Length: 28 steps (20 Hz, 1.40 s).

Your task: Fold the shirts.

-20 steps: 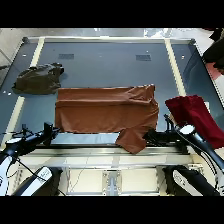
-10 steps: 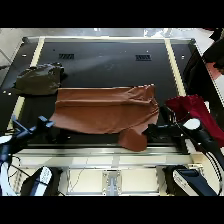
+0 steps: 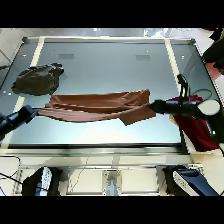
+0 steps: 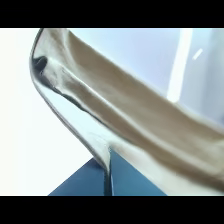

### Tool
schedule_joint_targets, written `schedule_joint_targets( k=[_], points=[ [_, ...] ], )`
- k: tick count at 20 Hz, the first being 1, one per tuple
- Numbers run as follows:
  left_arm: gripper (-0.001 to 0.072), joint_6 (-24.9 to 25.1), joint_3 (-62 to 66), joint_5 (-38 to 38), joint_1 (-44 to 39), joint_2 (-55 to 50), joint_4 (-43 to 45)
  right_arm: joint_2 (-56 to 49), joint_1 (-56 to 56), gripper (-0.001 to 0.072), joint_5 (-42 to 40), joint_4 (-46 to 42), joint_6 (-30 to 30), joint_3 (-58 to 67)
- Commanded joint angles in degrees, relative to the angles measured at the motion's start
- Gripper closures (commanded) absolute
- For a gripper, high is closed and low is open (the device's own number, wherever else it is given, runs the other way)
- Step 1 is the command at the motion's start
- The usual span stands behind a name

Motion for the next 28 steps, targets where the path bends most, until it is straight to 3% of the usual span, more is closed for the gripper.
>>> schedule_joint_targets(
  k=[1,3,4,10,12,14,21,24,25,26,27,28],
  points=[
    [0.0701,-4.5,8.3,2.3,-8.9,-11.5,19.4,-11.3,1.2,0.0706,-6.9,-0.5,-2.1,8.3],
    [0.07,-11.1,14.2,1.9,-12.6,-21.9,33.8,-19.5,0.8,0.0706,-9.2,-0.5,-2.1,14.0],
    [0.07,-12.0,17.2,1.3,-14.1,-26.8,37.4,-23.6,0.8,0.0706,-9.7,-0.5,-2.1,17.2],
    [0.07,-12.1,31.3,5.8,-22.5,-47.2,39.0,-42.8,1.2,0.0705,-10.8,-0.5,-1.9,30.2],
    [0.07,-16.5,35.1,8.4,-23.9,-51.8,42.8,-46.2,1.4,0.0706,-11.4,-0.5,-1.9,31.5],
    [0.07,-18.6,37.9,8.9,-24.5,-55.3,45.9,-48.5,1.4,0.0706,-11.8,-0.6,-2.0,31.7],
    [0.0699,-18.7,38.6,11.0,-24.8,-58.2,45.8,-51.0,1.4,0.0706,-12.7,-2.1,-1.9,31.7],
    [0.0688,-22.5,38.6,12.2,-24.8,-58.2,45.5,-50.9,1.4,0.0703,-11.7,-1.9,-1.9,31.8],
    [0.0636,-23.2,38.6,12.2,-24.9,-58.1,45.4,-50.8,1.4,0.0673,-10.9,-1.4,-1.9,31.8],
    [0.0489,-23.1,38.6,12.2,-25.0,-57.7,45.4,-50.4,1.4,0.0568,-9.9,-1.0,-1.9,31.8],
    [0.0241,-23.2,38.6,12.2,-25.0,-57.0,45.2,-49.6,1.2,0.0425,-8.2,-0.9,-2.0,32.0],
    [0.0116,-23.2,38.6,12.2,-25.1,-55.9,45.2,-48.8,1.0,0.0376,-5.7,-1.1,-2.0,32.9]
  ],
)
